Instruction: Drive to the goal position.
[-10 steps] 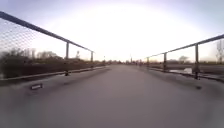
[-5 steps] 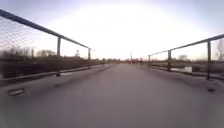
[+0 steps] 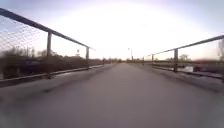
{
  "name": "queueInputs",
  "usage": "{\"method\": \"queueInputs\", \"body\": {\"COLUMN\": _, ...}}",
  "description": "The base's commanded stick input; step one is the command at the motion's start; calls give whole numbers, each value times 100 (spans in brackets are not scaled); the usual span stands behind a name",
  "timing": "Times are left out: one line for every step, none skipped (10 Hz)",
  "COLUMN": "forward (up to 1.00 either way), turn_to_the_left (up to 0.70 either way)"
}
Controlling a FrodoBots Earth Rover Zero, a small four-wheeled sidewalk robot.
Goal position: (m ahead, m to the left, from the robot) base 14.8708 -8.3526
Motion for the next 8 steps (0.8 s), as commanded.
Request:
{"method": "queueInputs", "body": {"forward": 100, "turn_to_the_left": 1}}
{"method": "queueInputs", "body": {"forward": 100, "turn_to_the_left": 1}}
{"method": "queueInputs", "body": {"forward": 100, "turn_to_the_left": 1}}
{"method": "queueInputs", "body": {"forward": 100, "turn_to_the_left": 1}}
{"method": "queueInputs", "body": {"forward": 100, "turn_to_the_left": 1}}
{"method": "queueInputs", "body": {"forward": 100, "turn_to_the_left": 1}}
{"method": "queueInputs", "body": {"forward": 100, "turn_to_the_left": 1}}
{"method": "queueInputs", "body": {"forward": 100, "turn_to_the_left": 1}}
